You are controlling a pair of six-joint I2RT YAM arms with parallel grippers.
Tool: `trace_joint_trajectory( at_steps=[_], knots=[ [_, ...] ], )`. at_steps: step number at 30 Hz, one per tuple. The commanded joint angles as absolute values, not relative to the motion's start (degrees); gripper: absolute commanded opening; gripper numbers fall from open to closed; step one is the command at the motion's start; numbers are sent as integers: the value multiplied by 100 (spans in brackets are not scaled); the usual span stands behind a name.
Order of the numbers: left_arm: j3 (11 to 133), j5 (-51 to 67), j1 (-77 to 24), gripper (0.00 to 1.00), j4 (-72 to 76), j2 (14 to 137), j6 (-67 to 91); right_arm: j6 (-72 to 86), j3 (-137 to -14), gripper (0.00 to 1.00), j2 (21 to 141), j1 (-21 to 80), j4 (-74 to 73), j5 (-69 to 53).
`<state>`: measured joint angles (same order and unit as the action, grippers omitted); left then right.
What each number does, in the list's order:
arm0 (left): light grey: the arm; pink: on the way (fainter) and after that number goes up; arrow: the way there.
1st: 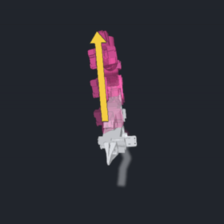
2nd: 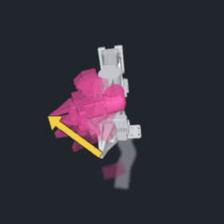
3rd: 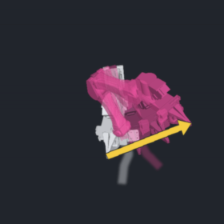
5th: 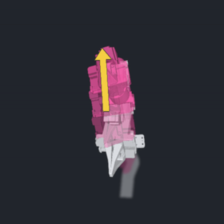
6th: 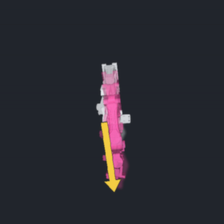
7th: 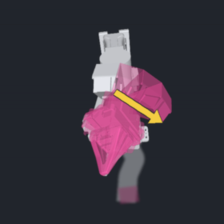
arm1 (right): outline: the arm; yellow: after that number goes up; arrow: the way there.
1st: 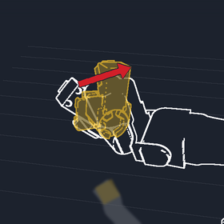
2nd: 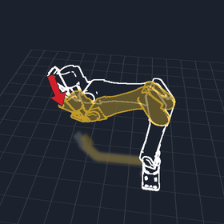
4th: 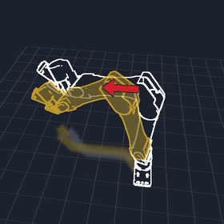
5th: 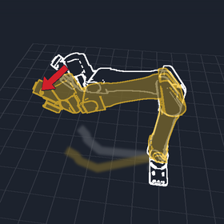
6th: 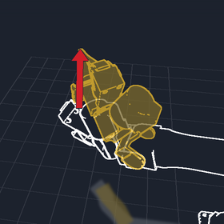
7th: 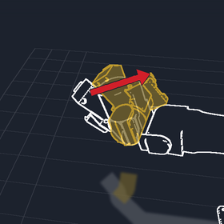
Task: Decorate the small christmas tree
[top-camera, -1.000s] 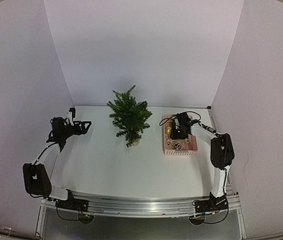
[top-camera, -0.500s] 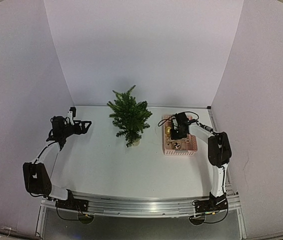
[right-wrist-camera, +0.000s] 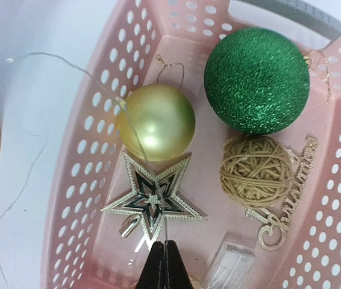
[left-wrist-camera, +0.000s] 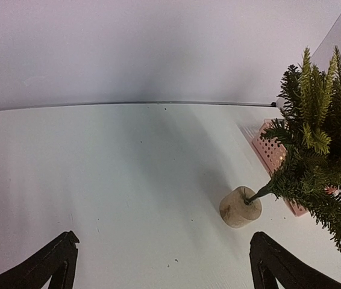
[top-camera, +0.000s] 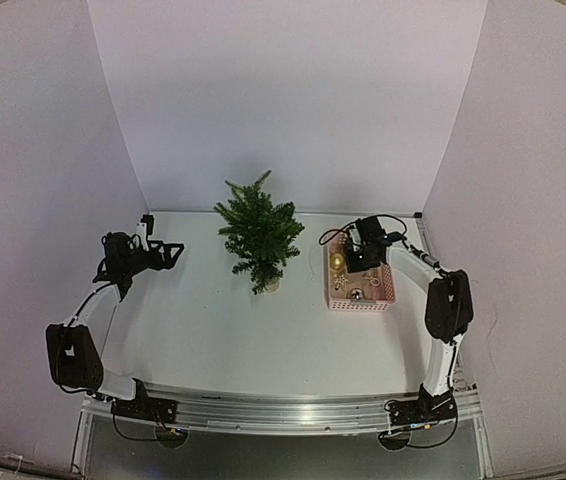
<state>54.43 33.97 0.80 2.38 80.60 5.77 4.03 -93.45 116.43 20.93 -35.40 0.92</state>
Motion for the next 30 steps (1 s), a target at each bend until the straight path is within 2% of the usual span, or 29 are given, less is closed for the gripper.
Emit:
trace_joint_trajectory(
  at_steps=[1,24,30],
  knots=[
    [5773,3572,70,100,239,8057,429,301,-9411,0,11055,2115,-3704,139],
    [5738,3828,69,100,422,7948,413,221,-10354,0,9553,2113,-3787,-170],
    [5677,3850,69,100,473,7897,435,202,-10953,0,9357,2117,-3785,291]
  ],
)
